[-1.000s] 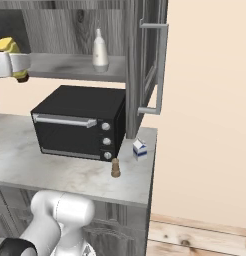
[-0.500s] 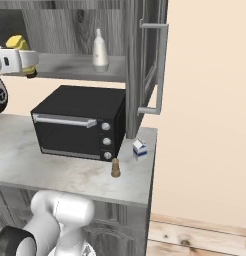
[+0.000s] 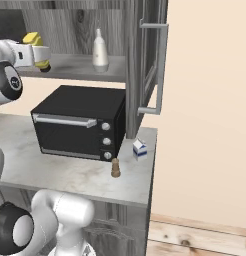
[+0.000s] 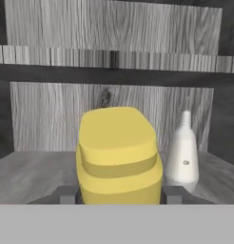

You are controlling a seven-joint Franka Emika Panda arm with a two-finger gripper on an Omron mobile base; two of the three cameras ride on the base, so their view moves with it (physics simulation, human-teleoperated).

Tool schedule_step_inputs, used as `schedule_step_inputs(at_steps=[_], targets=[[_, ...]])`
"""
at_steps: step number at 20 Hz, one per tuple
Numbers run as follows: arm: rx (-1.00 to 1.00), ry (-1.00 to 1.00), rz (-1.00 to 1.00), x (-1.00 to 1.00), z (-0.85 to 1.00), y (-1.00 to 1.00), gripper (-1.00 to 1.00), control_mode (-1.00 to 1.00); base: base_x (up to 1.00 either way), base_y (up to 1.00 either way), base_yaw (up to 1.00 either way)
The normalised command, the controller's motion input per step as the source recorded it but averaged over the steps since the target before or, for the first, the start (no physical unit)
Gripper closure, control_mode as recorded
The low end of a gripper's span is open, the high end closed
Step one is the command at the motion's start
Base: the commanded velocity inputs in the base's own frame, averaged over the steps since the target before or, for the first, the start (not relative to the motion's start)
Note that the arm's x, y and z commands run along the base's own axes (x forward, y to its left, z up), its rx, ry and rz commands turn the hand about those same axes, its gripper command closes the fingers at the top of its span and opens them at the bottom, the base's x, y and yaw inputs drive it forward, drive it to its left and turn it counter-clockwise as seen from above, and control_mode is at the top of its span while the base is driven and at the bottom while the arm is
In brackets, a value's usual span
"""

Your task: There are various items on the counter. Only move the condiments/shakers into the cabinet.

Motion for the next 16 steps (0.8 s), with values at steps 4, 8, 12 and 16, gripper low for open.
schedule_step_inputs(at_steps=[4,8,12,16], targets=[[0.07,0.0,-0.12,0.39,0.0,-0.12,1.0,-1.0,0.0,0.0,0.0],[0.16,0.0,-0.12,0.09,0.0,-0.19,1.0,-1.0,0.0,0.0,0.0],[0.17,0.0,-0.06,0.0,0.0,-0.1,1.0,-1.0,0.0,0.0,0.0],[0.05,0.0,0.0,0.0,-0.01,0.0,1.0,-1.0,0.0,0.0,0.0]])
